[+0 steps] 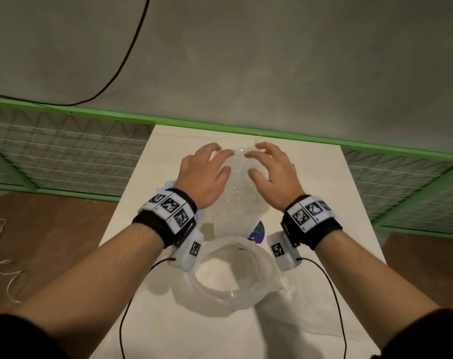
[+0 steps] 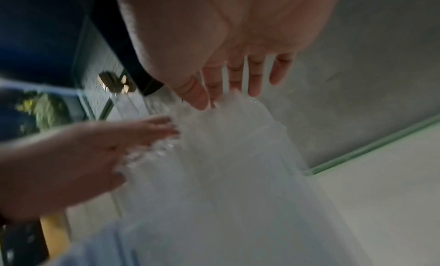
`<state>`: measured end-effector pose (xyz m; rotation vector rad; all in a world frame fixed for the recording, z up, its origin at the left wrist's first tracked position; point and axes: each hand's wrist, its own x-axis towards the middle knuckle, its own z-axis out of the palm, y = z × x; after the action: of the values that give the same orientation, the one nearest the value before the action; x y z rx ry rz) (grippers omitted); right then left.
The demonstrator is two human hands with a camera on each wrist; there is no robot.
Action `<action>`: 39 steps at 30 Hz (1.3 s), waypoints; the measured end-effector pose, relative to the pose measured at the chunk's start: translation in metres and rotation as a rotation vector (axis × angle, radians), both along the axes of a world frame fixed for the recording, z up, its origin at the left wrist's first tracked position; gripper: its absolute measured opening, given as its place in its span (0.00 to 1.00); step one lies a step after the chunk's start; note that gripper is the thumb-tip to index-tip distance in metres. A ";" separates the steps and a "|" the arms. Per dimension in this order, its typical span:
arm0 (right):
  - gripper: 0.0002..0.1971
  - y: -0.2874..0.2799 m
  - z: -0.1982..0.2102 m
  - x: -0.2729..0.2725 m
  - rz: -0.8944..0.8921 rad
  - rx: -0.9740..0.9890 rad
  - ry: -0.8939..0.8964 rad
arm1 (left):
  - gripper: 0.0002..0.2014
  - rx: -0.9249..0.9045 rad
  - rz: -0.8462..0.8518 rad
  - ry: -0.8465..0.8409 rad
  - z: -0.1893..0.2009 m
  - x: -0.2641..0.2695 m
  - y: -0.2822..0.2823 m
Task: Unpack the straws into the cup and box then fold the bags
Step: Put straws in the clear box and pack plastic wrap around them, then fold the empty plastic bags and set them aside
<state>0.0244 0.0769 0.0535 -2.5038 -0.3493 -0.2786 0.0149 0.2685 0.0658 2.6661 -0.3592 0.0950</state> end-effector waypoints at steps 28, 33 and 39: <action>0.23 -0.028 -0.023 -0.075 -0.086 0.231 0.061 | 0.17 0.029 -0.017 -0.072 -0.027 -0.107 0.016; 0.20 -0.059 -0.052 -0.135 -0.215 0.162 0.445 | 0.08 -0.018 0.061 -0.035 -0.047 -0.173 0.036; 0.09 -0.046 -0.085 -0.162 -0.286 0.551 0.875 | 0.14 0.022 0.179 0.311 -0.084 -0.164 0.032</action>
<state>-0.1379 0.0306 -0.0313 -1.8837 0.3935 0.5405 -0.1487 0.3004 -0.0180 2.6723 -0.0217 -0.2681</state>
